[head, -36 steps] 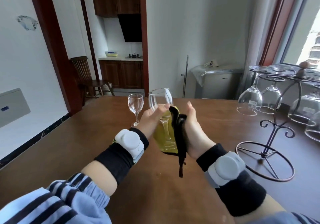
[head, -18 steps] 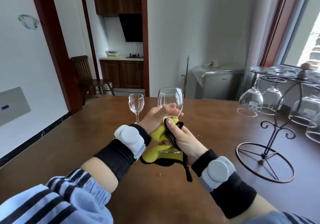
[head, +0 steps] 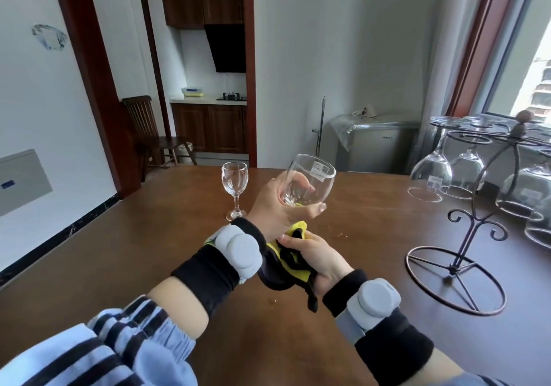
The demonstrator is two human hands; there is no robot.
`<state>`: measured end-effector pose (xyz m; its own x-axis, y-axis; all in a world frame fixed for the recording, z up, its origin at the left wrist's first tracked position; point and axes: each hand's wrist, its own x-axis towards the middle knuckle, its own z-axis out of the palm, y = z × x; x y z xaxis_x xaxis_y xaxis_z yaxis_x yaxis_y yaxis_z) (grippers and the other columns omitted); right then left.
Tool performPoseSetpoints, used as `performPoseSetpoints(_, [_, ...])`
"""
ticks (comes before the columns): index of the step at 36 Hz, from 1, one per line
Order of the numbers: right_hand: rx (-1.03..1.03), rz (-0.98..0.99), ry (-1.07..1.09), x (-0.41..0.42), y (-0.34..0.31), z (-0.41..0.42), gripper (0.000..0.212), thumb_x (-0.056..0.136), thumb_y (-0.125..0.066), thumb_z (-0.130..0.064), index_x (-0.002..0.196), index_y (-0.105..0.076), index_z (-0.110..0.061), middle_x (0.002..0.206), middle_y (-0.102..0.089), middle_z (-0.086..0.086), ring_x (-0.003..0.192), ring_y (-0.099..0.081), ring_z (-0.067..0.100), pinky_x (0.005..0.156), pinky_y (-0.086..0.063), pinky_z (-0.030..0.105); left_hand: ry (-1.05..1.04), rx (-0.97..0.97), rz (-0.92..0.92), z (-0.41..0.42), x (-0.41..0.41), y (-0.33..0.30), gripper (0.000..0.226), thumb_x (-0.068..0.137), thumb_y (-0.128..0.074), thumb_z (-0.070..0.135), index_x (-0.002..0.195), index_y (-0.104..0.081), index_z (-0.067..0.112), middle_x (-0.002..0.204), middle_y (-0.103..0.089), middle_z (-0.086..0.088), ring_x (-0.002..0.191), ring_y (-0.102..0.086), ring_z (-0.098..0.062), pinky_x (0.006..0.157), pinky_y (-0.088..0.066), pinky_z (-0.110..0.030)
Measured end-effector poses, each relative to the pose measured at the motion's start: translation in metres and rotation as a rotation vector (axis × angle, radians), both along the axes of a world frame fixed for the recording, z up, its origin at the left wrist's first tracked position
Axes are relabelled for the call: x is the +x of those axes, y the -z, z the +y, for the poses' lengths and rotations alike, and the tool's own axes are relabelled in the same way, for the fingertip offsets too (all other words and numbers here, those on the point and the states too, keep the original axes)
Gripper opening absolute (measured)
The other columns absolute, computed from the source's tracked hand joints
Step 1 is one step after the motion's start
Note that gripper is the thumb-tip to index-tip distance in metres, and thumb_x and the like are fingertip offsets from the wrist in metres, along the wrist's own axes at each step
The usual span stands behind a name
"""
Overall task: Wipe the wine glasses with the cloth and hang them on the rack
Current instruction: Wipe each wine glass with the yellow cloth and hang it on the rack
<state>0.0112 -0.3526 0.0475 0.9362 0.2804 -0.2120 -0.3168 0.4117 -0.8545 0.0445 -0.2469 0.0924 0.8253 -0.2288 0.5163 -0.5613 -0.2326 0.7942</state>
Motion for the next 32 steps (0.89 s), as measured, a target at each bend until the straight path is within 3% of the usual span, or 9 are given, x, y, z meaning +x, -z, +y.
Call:
performPoseSetpoints(4, [-0.056, -0.059, 0.062, 0.002, 0.011, 0.004, 0.008, 0.091, -0.060, 0.005, 0.094, -0.066, 0.002, 0.082, -0.071, 0.020, 0.070, -0.069, 0.031, 0.069, -0.059, 0.038, 0.053, -0.015, 0.044, -0.001, -0.002, 0.005, 0.046, 0.061, -0.078, 0.037, 0.097, -0.059, 0.016, 0.079, -0.064, 0.010, 0.076, -0.057, 0.001, 0.077, -0.044, -0.012])
performPoseSetpoints(8, [-0.087, -0.070, 0.067, 0.000, 0.014, 0.004, 0.008, 0.090, -0.063, 0.001, 0.096, -0.067, 0.005, 0.087, -0.071, 0.022, 0.072, -0.071, 0.031, 0.069, -0.059, 0.038, 0.005, -0.036, 0.121, 0.005, 0.003, 0.014, 0.052, 0.058, -0.077, 0.048, 0.099, -0.058, 0.024, 0.076, -0.062, 0.015, 0.077, -0.059, -0.002, 0.081, -0.049, -0.024])
performPoseSetpoints(11, [-0.098, -0.078, 0.091, 0.000, 0.013, 0.002, 0.009, 0.092, -0.060, 0.001, 0.095, -0.066, 0.006, 0.082, -0.071, 0.021, 0.068, -0.070, 0.030, 0.066, -0.059, 0.037, 0.072, -0.023, 0.227, 0.006, 0.002, 0.026, 0.040, 0.072, -0.083, 0.025, 0.101, -0.056, 0.018, 0.069, -0.060, 0.014, 0.061, -0.056, 0.001, 0.065, -0.046, -0.016])
performPoseSetpoints(14, [-0.181, -0.133, 0.083, 0.000, 0.009, -0.002, 0.013, 0.091, -0.065, -0.004, 0.094, -0.068, 0.008, 0.077, -0.070, 0.018, 0.067, -0.069, 0.028, 0.064, -0.058, 0.034, 0.000, -0.022, 0.230, 0.004, -0.001, 0.031, 0.015, 0.086, -0.071, 0.019, 0.077, -0.060, 0.013, 0.060, -0.057, 0.010, 0.053, -0.051, -0.001, 0.060, -0.041, -0.013])
performPoseSetpoints(17, [-0.352, -0.133, 0.019, 0.001, 0.004, -0.012, 0.024, 0.086, -0.074, -0.017, 0.093, -0.071, 0.005, 0.080, -0.071, 0.015, 0.067, -0.068, 0.022, 0.063, -0.057, 0.029, -0.052, -0.024, 0.237, 0.005, 0.000, 0.030, 0.037, 0.094, -0.059, 0.025, 0.060, -0.050, 0.013, 0.046, -0.043, 0.009, 0.048, -0.044, -0.006, 0.058, -0.040, -0.015])
performPoseSetpoints(22, [-0.450, -0.046, 0.007, 0.000, -0.007, -0.036, 0.025, 0.084, -0.075, -0.017, 0.099, -0.070, 0.003, 0.081, -0.073, 0.013, 0.066, -0.069, 0.021, 0.065, -0.057, 0.029, -0.059, 0.083, 0.195, 0.014, -0.001, 0.031, 0.047, 0.095, -0.057, 0.024, 0.050, -0.046, 0.019, 0.059, -0.043, 0.002, 0.056, -0.041, -0.001, 0.063, -0.038, -0.014])
performPoseSetpoints(26, [-0.146, -0.052, 0.361, 0.008, -0.017, -0.059, 0.017, 0.095, -0.059, -0.014, 0.102, -0.063, 0.001, 0.083, -0.070, 0.013, 0.063, -0.068, 0.022, 0.054, -0.057, 0.027, -0.093, 0.184, 0.225, 0.026, 0.000, 0.038, 0.039, 0.076, -0.066, 0.059, 0.063, -0.049, 0.026, 0.047, -0.028, 0.012, 0.045, -0.027, -0.009, 0.056, -0.029, -0.026])
performPoseSetpoints(29, [0.181, -0.244, 0.529, 0.013, -0.031, -0.069, 0.026, 0.101, -0.048, -0.022, 0.120, -0.059, -0.007, 0.103, -0.070, 0.016, 0.079, -0.073, 0.025, 0.061, -0.059, 0.033, -0.175, 0.346, 0.208, 0.029, -0.003, 0.040, 0.065, 0.056, -0.049, 0.090, 0.059, -0.043, 0.026, 0.046, -0.030, 0.011, 0.045, -0.031, -0.010, 0.059, -0.031, -0.030])
performPoseSetpoints(32, [0.171, -0.395, 0.555, 0.012, -0.050, -0.064, 0.037, 0.103, -0.043, -0.031, 0.129, -0.056, -0.008, 0.118, -0.069, 0.015, 0.103, -0.070, 0.029, 0.076, -0.060, 0.037, -0.261, 0.501, 0.165, 0.028, -0.006, 0.040, 0.077, 0.052, -0.025, 0.097, 0.062, -0.037, 0.023, 0.054, -0.041, 0.008, 0.057, -0.043, -0.018, 0.062, -0.037, -0.033])
